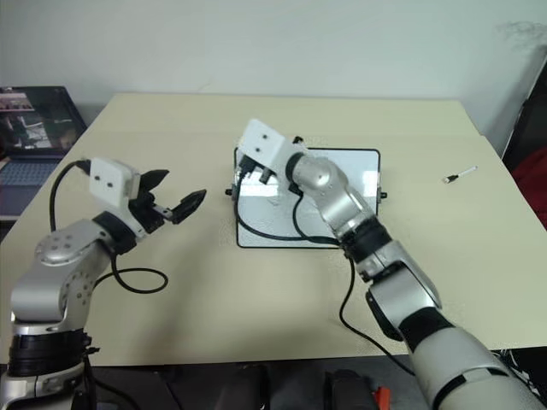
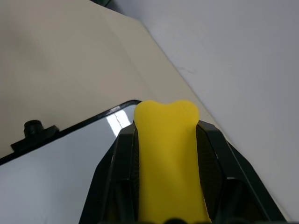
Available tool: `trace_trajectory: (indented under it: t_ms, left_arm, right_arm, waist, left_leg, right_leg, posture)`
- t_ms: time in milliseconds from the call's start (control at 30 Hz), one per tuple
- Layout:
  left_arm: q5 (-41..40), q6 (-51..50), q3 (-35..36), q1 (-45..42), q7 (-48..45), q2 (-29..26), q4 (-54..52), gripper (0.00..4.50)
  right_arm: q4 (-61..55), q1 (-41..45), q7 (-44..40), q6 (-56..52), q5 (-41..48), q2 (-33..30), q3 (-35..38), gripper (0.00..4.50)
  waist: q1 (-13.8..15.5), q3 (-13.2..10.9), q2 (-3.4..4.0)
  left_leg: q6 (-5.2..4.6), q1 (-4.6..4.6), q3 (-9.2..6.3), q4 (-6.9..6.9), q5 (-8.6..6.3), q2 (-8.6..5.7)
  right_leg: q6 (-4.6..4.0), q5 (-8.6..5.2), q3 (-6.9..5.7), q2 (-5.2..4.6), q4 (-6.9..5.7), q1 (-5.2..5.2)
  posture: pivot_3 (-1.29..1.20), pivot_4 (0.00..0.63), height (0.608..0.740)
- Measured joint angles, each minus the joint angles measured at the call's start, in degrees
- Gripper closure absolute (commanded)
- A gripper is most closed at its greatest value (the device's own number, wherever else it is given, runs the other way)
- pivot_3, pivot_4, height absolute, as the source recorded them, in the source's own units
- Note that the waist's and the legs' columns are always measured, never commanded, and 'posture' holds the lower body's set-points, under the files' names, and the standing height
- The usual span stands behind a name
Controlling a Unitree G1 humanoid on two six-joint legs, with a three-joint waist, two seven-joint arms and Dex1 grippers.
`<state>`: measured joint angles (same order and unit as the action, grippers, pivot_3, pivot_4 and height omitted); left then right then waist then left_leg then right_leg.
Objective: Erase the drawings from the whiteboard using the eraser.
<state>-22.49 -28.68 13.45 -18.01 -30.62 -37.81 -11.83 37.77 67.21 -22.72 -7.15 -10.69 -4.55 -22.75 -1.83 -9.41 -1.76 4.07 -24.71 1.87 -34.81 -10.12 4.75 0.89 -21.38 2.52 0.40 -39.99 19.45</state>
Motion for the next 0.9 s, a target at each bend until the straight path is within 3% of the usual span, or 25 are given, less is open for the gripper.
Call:
trace_trajectory:
  t_ms: [467, 900]
  left_arm:
    - [-0.09, -0.72, -0.26, -0.06, -0.32, 0.00, -1.25, 0.00]
    - [-0.02, -0.71, -0.82, -0.24, -0.77, 0.02, -1.30, 0.00]
  right_arm:
    - [18.55, 5.51, 0.04, 6.88, -1.60, 5.80, 1.49, 3.19]
    - [20.90, 4.82, -4.73, 6.72, -1.54, 3.61, 3.94, 3.19]
  waist:
    - [-0.01, -0.01, 0.00]
    - [0.29, 0.03, -0.07]
  left_leg:
    - [0.00, 0.00, -0.03, 0.02, 0.00, 0.02]
    - [-0.01, 0.22, -0.07, -0.03, 0.02, -0.06]
  right_leg:
    - [-0.01, 0.00, -0.01, -0.05, -0.03, 0.01]
    - [-0.01, 0.00, -0.22, -0.20, -0.18, -0.30]
  posture:
    - [0.00, 0.150, 0.740]
    - [0.00, 0.150, 0.740]
